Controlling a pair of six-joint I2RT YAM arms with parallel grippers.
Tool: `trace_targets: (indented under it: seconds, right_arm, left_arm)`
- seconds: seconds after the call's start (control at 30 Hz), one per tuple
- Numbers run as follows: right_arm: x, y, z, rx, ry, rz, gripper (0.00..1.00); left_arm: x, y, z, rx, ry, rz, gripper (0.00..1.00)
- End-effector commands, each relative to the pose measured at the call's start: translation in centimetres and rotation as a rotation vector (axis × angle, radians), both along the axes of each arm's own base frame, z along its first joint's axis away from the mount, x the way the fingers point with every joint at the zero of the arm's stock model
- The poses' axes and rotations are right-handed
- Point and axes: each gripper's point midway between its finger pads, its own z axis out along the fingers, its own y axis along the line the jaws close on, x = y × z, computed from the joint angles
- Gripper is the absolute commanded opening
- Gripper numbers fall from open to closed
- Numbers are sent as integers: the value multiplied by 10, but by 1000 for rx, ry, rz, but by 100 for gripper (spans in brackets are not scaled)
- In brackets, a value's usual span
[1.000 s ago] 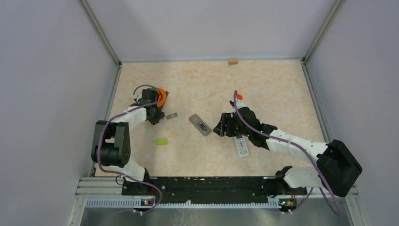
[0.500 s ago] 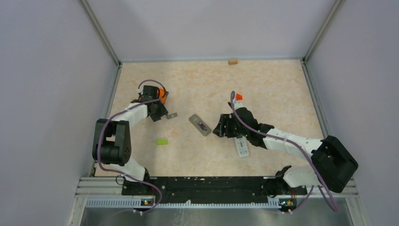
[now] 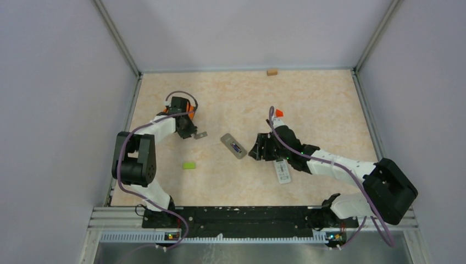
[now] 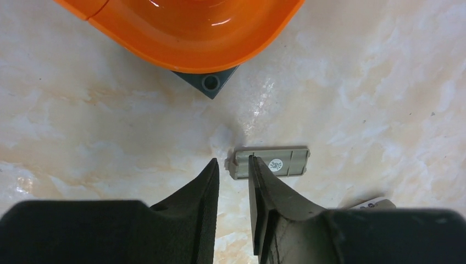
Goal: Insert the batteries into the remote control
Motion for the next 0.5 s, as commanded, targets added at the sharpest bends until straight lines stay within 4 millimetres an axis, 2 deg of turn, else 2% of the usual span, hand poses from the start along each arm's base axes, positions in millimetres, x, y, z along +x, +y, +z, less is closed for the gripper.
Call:
trace_targets:
  seconds: [0.0,0.2,0.47]
  right_arm:
    - [11,4,13,37,-29,-20,54]
    - [10,3,12,42,-28,-27,54]
    - [10,2,13,41,-30,-31,54]
  left_arm:
    - [0,-1,3,49,11,-3,29]
    - [-7,0,-8,61,47,10,25]
    - [-3,2,-10,80,44,15,5]
